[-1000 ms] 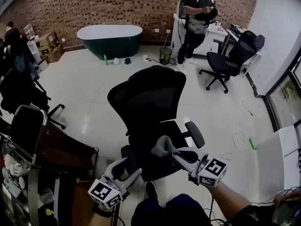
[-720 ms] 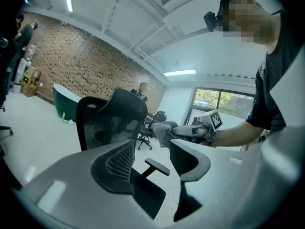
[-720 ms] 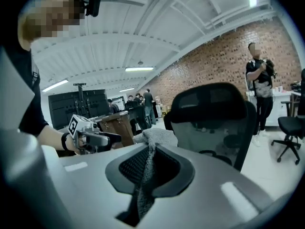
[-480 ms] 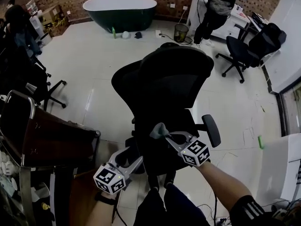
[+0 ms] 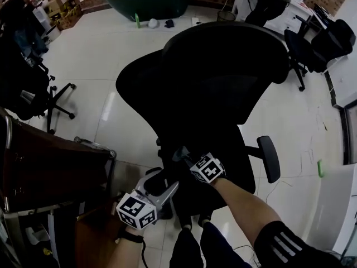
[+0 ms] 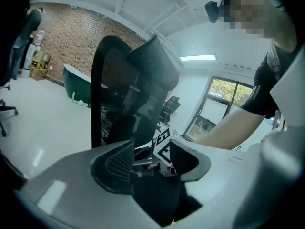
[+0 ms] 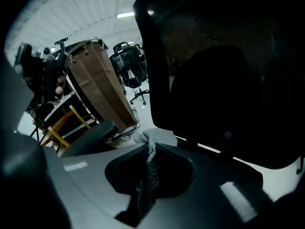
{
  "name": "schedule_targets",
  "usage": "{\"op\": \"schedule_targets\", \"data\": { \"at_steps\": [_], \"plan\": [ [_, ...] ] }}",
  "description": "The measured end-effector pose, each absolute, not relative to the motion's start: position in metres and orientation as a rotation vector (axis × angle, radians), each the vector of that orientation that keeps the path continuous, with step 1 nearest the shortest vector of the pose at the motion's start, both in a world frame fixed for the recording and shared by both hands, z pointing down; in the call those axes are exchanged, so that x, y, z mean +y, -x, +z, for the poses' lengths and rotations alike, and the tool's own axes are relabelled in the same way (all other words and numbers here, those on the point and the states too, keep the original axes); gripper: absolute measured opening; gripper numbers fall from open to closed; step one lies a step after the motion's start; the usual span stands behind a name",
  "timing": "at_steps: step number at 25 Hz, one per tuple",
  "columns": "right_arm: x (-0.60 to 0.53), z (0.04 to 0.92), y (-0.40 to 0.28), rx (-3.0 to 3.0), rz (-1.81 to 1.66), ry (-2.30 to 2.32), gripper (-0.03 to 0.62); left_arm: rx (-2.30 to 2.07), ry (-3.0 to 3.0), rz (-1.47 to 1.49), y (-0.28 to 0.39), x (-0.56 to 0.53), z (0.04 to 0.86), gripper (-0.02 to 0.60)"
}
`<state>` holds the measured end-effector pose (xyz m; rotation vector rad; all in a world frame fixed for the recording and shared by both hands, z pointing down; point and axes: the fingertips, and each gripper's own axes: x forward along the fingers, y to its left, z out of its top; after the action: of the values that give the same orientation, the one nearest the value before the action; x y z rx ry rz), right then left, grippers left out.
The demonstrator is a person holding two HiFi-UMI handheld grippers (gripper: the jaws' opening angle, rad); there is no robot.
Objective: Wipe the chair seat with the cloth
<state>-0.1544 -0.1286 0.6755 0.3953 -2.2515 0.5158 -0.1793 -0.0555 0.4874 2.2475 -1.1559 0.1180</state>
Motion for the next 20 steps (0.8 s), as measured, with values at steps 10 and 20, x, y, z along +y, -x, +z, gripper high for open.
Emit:
{"op": "schedule_targets", "data": {
  "at_steps": [10,20],
  "plan": [
    [-0.131,0.781,0.193,-2.203,0.489,-0.29,0.02,-1.186,-2.265,0.142,0.177,-0.075,0.521,0.253],
    [-0.118,0.845,0.176,-2.138,0.424,-0.156,0.02,-1.161,-2.234,0.229,0.147,-0.083,0.562,0.255]
  ]
}}
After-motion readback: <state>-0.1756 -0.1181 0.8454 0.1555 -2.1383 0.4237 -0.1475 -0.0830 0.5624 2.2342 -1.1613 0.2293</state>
